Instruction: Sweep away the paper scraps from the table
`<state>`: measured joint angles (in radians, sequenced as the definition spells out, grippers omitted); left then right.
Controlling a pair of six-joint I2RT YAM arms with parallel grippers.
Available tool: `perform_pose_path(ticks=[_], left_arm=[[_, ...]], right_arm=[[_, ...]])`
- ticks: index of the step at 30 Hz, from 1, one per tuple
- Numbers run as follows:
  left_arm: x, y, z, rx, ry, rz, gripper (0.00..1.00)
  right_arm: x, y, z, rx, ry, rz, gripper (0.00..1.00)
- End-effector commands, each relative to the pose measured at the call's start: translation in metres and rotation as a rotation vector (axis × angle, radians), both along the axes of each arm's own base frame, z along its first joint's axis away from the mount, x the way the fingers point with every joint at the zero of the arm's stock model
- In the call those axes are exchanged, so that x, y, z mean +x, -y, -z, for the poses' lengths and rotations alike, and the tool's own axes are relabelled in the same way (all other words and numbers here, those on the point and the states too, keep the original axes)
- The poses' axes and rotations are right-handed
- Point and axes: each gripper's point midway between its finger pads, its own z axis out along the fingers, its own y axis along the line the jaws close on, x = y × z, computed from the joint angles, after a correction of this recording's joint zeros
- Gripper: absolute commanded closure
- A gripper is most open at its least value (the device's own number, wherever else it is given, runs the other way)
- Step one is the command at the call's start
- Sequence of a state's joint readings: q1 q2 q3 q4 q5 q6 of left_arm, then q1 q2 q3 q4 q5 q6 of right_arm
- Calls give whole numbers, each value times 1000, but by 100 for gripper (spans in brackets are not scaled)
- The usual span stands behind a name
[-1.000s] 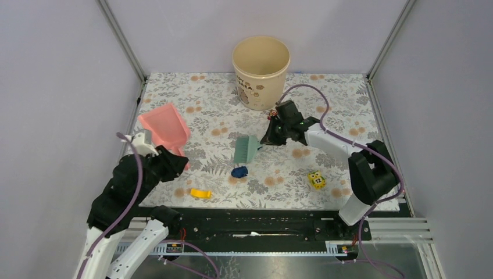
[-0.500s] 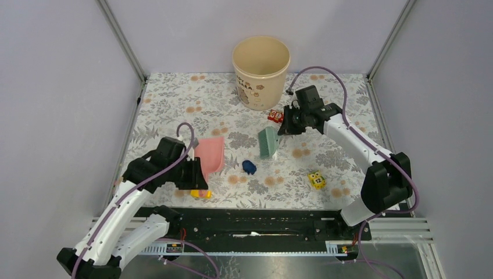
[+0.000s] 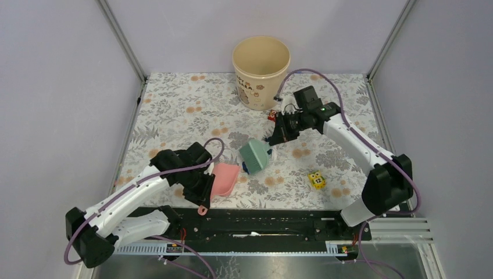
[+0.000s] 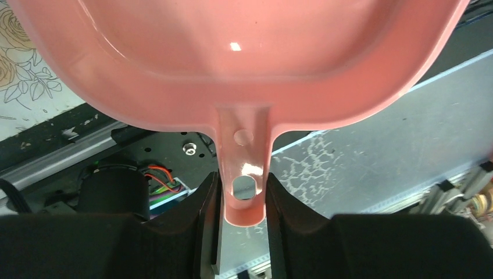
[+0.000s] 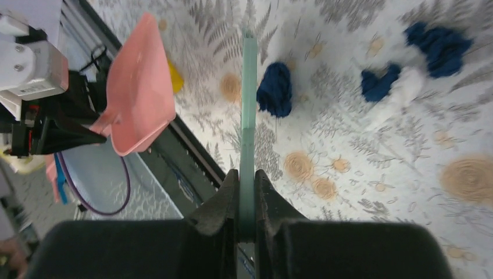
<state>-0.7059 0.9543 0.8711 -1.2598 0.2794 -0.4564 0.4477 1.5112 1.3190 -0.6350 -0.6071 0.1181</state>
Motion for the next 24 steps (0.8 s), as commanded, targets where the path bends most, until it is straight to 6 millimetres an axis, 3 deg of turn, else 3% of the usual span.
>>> perform_pose_path(ticks=[1,5,8,14,19,24], left_arm=[[10,4,5,77,43,27,100],[9,15,12,149,43,94,100],[5,26,15,184,41,157,100],[7,43,29,223,53,220,100],[31,64,36,241,164,238,97],[48,94,48,171,235,237,97]], right_arm=[[-33,-8,39,-18,-172,-105,100],[-23,-1,56,-99,-139,-92,100],[-3,23,63,-252,-57,-14,100],[9,50,46,-363,58,14,100],[5,69,38,-426,69,32,100],[0,81,11,-406,108,48,100]])
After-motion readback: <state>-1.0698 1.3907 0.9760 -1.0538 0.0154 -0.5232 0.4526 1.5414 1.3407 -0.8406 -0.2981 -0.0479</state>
